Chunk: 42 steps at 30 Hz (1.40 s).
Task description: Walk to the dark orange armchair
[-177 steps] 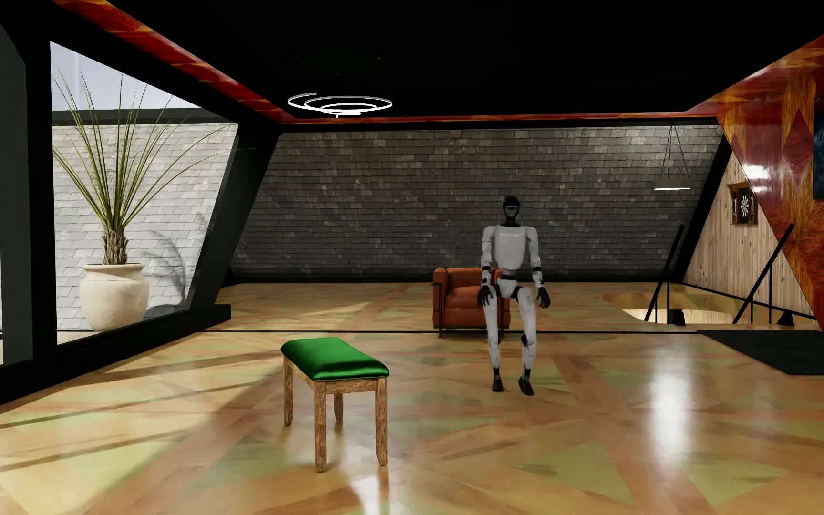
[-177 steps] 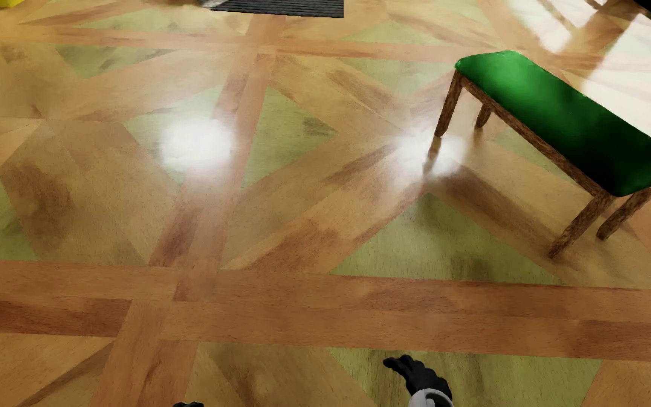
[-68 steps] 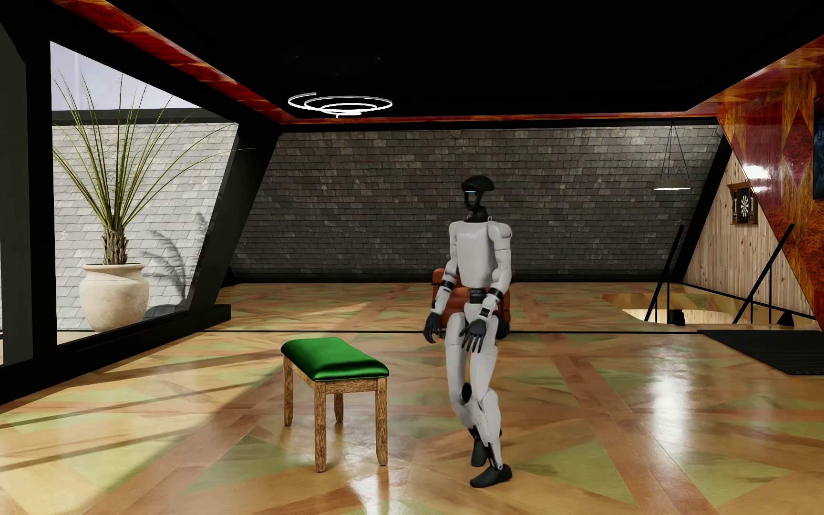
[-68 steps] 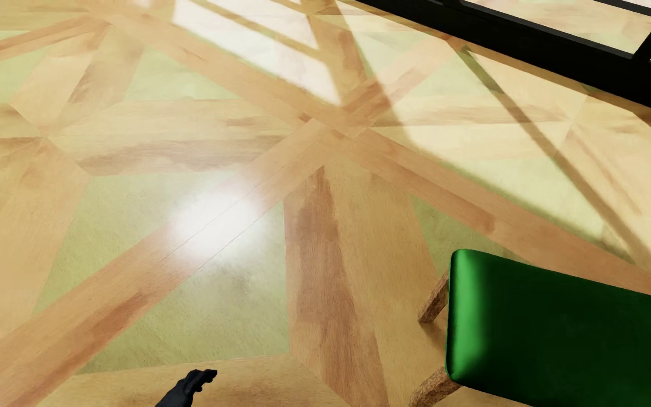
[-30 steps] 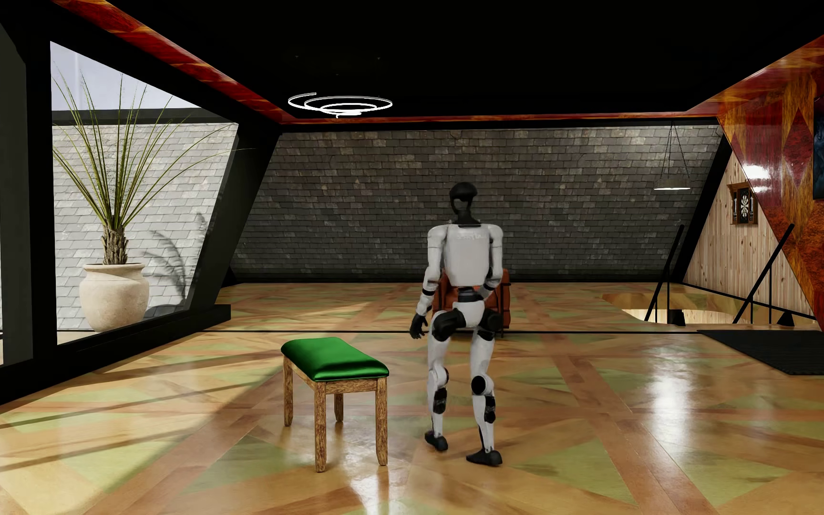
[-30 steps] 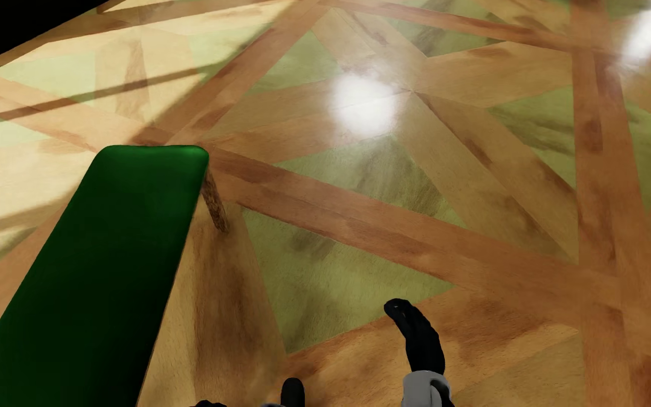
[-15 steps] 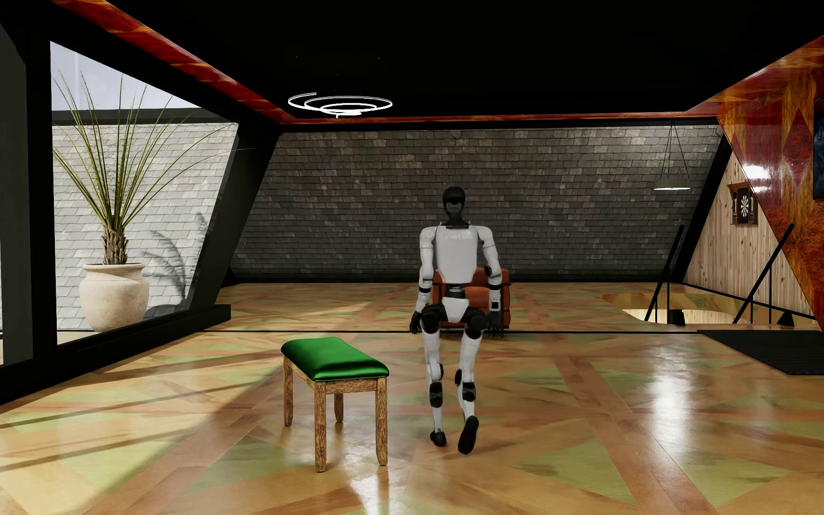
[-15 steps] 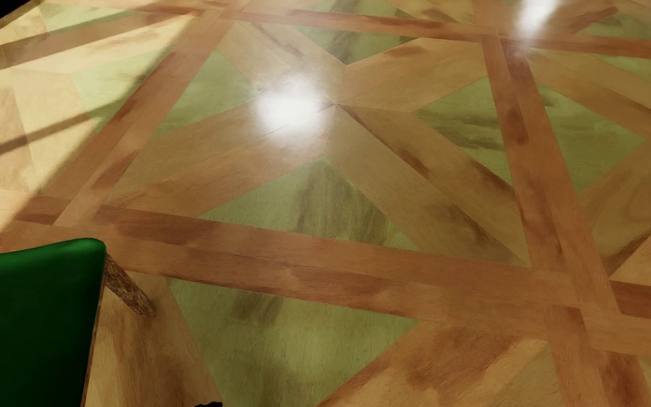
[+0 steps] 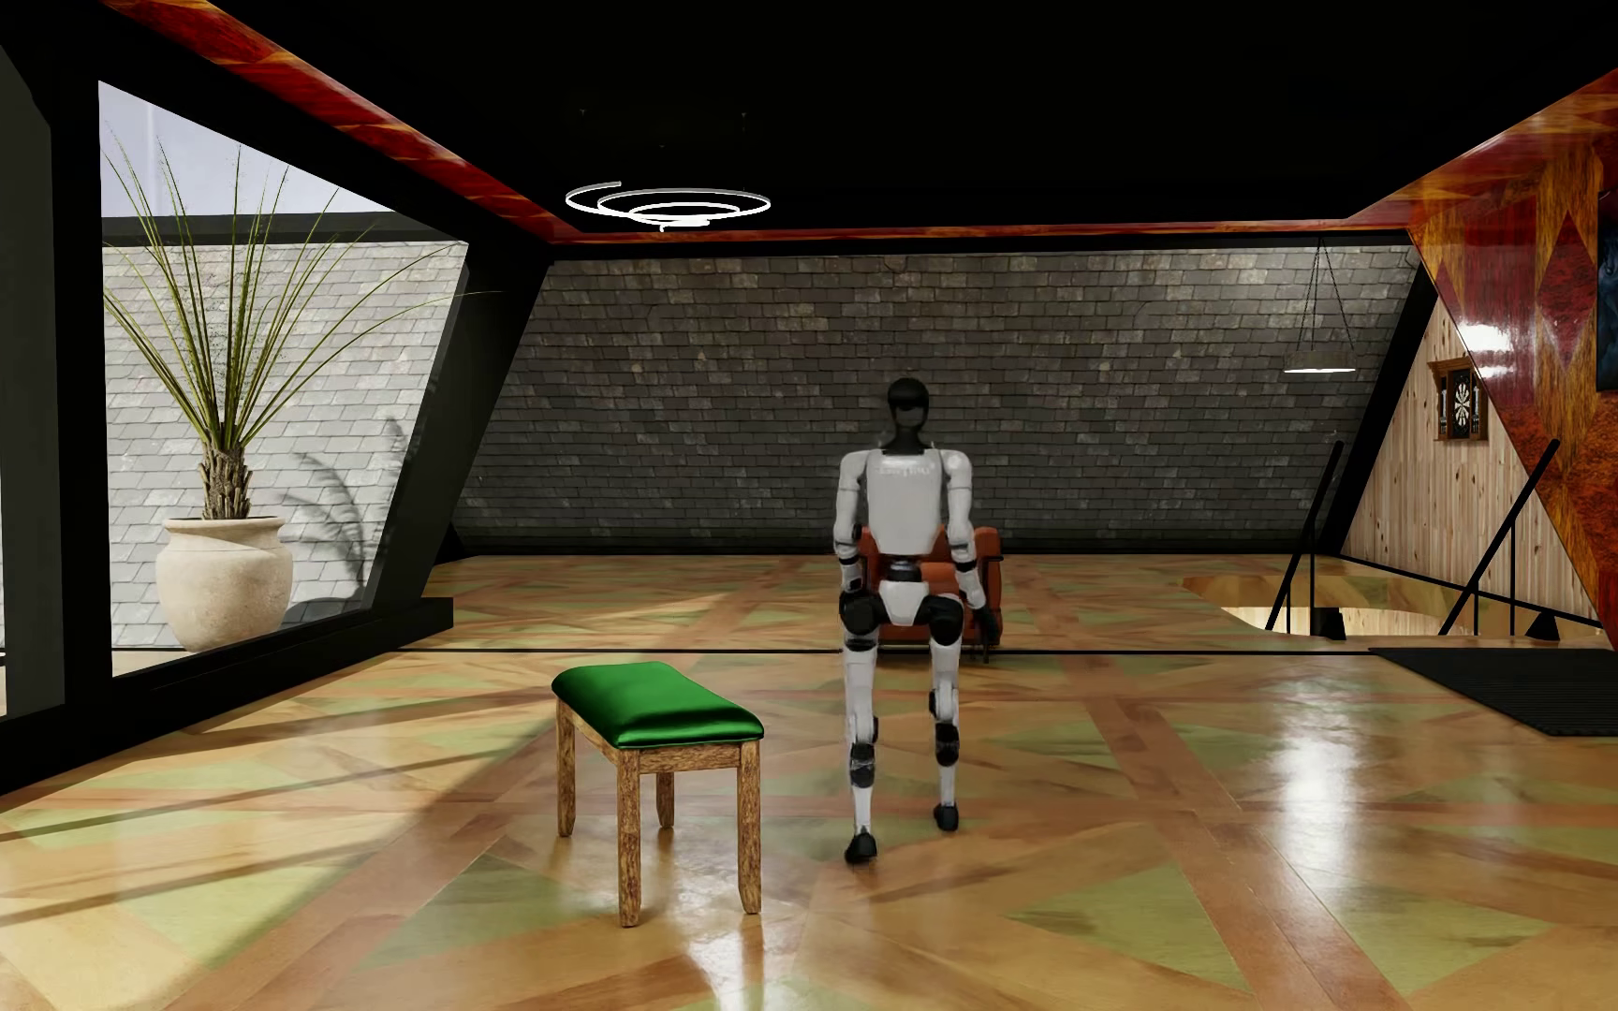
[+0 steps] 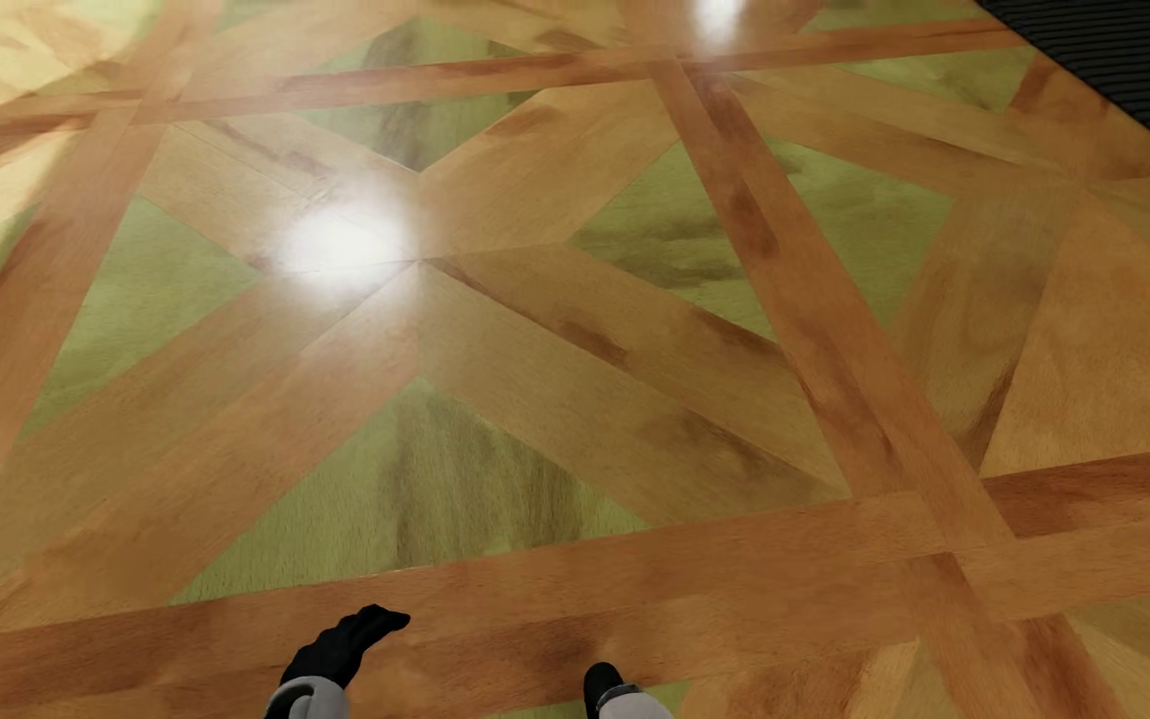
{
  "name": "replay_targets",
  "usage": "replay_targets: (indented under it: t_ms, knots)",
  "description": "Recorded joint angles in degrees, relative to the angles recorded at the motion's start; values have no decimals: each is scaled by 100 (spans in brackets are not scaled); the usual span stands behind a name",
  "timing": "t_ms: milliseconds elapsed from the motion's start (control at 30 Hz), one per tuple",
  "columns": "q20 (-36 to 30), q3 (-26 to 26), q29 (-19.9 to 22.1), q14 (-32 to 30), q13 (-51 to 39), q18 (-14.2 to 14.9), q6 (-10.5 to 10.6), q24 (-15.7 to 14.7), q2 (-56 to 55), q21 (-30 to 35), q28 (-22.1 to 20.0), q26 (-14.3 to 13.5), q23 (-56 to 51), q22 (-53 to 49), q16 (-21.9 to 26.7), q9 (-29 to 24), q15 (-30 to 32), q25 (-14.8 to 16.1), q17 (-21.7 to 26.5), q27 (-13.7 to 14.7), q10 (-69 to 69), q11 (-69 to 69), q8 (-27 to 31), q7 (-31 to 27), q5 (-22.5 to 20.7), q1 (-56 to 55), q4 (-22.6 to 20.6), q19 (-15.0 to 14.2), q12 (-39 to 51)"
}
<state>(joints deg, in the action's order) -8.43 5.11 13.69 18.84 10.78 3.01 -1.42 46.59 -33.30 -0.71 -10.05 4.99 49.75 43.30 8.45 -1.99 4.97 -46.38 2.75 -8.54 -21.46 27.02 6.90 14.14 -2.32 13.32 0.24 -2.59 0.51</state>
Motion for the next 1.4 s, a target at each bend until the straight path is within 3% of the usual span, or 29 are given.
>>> replay_targets:
  t_ms: [67, 100, 167, 233, 300, 367, 467, 533, 567, 600, 667, 700, 767, 833, 867, 900, 933, 967, 1067, 1133, 1200, 1267, 1300, 1333, 1400]
  knots:
    - [196, 16, -355, -1177, -120, -180, 227, -265, 397, -21, -180, 130, 1111, -94, -15, -25, -380, -308, -117, -544, -1030, 189, -274, -98, -220, -170, 480, 183, -304]
    - [60, -5, -490, -1933, -120, -306, 349, -262, 648, -60, -4, 169, 1354, -28, 63, -35, -523, -405, -185, -601, -1898, 106, -438, -93, -309, -530, 833, 248, -357]
    - [-502, -117, -379, -3168, -69, -34, 616, 63, 1128, -175, 693, 90, 1310, 9, 429, -71, -813, -452, -344, -297, -3723, -83, -734, -233, -578, -1531, 1698, 361, -372]
    - [-698, -209, -169, -2592, -328, 278, 816, 210, 1628, 25, 924, -43, 1370, -289, 692, -144, -1112, -743, -420, -201, -5001, -219, -884, -919, -843, -2705, 1605, 488, -593]
    - [-353, -229, -384, -2002, -922, 392, 901, -113, 2029, 410, 527, 23, 1554, -527, 639, -198, -1474, -1207, -443, -319, -5161, -180, -900, -1124, -996, -3599, 1471, 568, -1000]
    - [-55, -302, -427, -1267, -1505, 273, 902, -383, 2385, 520, 218, 302, 1345, -471, 397, -207, -1827, -1327, -463, -48, -4262, -132, -802, -1103, -1047, -4219, 1346, 629, -1247]
    - [-8, -447, -152, -1305, -2006, 116, 787, -297, 2985, 598, 352, 524, 348, -89, 214, -153, -2104, -927, -413, 660, -1527, -430, -631, -955, -937, -4591, 1064, 650, -1266]
    - [7, -523, -36, -1721, -2215, 415, 674, -170, 3387, 878, 518, 519, -256, 120, 117, -88, -2177, -544, -305, 997, 450, -743, -519, -1077, -836, -4547, 745, 640, -1282]
    - [75, -547, -4, -1738, -2330, 789, 619, -146, 3538, 1079, 530, 492, -416, 147, 67, -57, -2238, -393, -260, 1051, 918, -766, -451, -1167, -814, -4585, 665, 633, -1343]
    - [143, -564, -11, -1713, -2438, 905, 573, -134, 3676, 1299, 505, 462, -472, 169, -8, -23, -2270, -305, -202, 1027, 1019, -759, -402, -1131, -771, -4600, 635, 616, -1405]
    - [211, -606, -105, -2275, -2512, 196, 461, -39, 3996, 1704, 525, 474, -377, 299, -181, 46, -2126, -300, -54, 853, 571, -641, -361, -886, -600, -4538, 541, 560, -1459]
    - [222, -636, -131, -2506, -2430, 102, 373, 41, 4119, 1818, 586, 506, -267, 395, -258, 79, -1865, -320, 11, 726, 364, -491, -403, -765, -472, -4461, 461, 547, -1432]
    - [278, -699, -217, -2346, -2090, -186, 138, 170, 4137, 1828, 693, 545, 125, 559, -389, 163, -964, -245, 67, 389, 74, 174, -539, -603, -153, -4154, 181, 506, -1309]
    - [420, -753, -620, -1960, -1856, -441, -89, 200, 3597, 2038, 648, 505, 768, 570, -500, 246, 365, -334, 125, 26, 33, 1617, -715, -430, 287, -3750, -129, 9, -1172]
    - [497, -769, -878, -1756, -1809, -510, -189, 187, 3170, 2380, 553, 457, 1038, 525, -545, 266, 1080, -611, 220, -88, 3, 2477, -840, -338, 597, -3557, -265, -340, -1086]
    - [546, -768, -1018, -1534, -1716, -564, -282, 169, 2718, 2695, 493, 464, 1093, 442, -590, 267, 1171, -917, 342, -169, -58, 3270, -931, -259, 910, -3379, -393, -469, -911]
    - [576, -749, -948, -1308, -1569, -606, -365, 150, 2221, 2789, 336, 316, 975, 428, -586, 246, 918, -1026, 449, -252, -135, 3957, -904, -200, 1060, -3200, -515, -349, -828]
    - [582, -721, -726, -1090, -1393, -632, -429, 140, 1745, 2617, 199, 182, 780, 404, -560, 213, 609, -854, 518, -301, -212, 4413, -829, -159, 1088, -3013, -617, -266, -719]
    - [584, -563, -354, -469, -747, -630, -519, 149, 596, 1786, -83, -28, 172, 486, -487, 106, -683, 196, 602, -95, -368, 4272, -621, -143, 926, -2374, -791, -87, -266]
    - [465, -405, -454, -160, -529, -586, -509, 143, 171, 1723, -70, -104, -32, 425, -410, 75, -1070, 375, 668, -8, -294, 2945, -559, -208, 714, -1903, -810, 161, -84]
    - [265, -243, -495, 13, -360, -526, -461, 157, 124, 1745, -4, -132, -145, 364, -286, 91, -791, 285, 687, 2, 1, 838, -479, -290, 501, -1400, -784, 227, 67]
    - [114, -122, -420, 93, -166, -476, -387, 139, 293, 1547, 65, -116, -173, 328, -217, 126, -426, 330, 585, -64, 371, -1277, -408, -399, 342, -897, -769, 54, 156]
    - [69, -89, -262, 124, -86, -453, -353, 118, 281, 1470, 65, -97, -129, 312, -226, 132, -389, 310, 545, -150, 383, -1679, -402, -444, 313, -714, -783, -110, 163]
    - [47, -71, -65, 142, -41, -424, -324, 96, 203, 1472, 42, -71, -5, 294, -240, 135, -356, 216, 507, -257, 310, -1507, -425, -479, 278, -533, -791, -69, 126]
    - [46, -50, 116, -32, -23, -328, -228, 50, 162, 1543, 21, -7, 466, 301, -248, 163, 184, -5, 378, -447, 80, -745, -444, -577, 138, -209, -696, 266, -87]
